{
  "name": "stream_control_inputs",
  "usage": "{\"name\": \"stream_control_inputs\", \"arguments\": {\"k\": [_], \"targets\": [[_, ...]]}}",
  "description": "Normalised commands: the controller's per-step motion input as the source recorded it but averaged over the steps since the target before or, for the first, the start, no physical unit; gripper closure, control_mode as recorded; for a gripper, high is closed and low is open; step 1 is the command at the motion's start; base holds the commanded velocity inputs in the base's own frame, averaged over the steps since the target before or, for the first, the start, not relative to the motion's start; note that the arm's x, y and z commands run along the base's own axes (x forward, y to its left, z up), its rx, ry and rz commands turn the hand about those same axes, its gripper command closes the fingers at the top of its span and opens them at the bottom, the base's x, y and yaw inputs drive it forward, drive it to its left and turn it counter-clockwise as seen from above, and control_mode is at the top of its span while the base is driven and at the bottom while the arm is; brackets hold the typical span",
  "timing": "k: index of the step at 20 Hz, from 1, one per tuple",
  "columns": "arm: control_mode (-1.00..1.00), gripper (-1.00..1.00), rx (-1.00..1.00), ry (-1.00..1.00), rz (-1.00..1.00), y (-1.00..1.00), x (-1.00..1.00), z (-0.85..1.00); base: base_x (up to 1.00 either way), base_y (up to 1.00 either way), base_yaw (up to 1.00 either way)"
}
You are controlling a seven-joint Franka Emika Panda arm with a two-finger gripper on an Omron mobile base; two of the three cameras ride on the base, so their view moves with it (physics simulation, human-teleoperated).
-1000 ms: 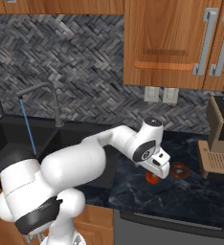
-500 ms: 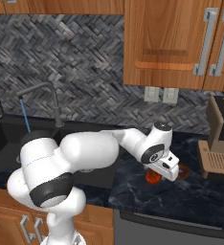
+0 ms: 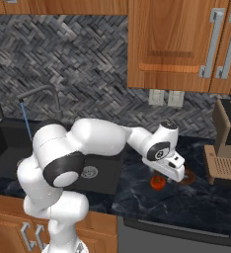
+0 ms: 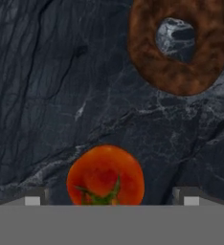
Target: Turn on the sink faucet. Then move the tomato from the counter to the sink. Turn off the sink. Move the vegetable from the sink to the pot next to the stove. Finally move the pot to the front left burner.
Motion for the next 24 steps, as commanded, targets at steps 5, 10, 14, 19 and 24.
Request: {"name": "stream_control_inputs", "arguments": {"k": [5,10,14,19,24], "targets": [[-1.0,-1.0,0.0,0.05,0.0,-0.01,-0.01,-0.21,0.0,0.0,0.0],[-1.0,-1.0,0.0,0.05,0.0,0.0,-0.02,-0.2,0.0,0.0,0.0],[-1.0,-1.0,0.0,0.0,0.0,0.0,0.0,-0.11,0.0,0.0,0.0],[-1.0,-1.0,0.0,0.0,0.0,0.0,0.0,-0.08,0.0,0.0,0.0],[-1.0,-1.0,0.0,0.0,0.0,0.0,-0.11,-0.02,0.0,0.0,0.0]]}}
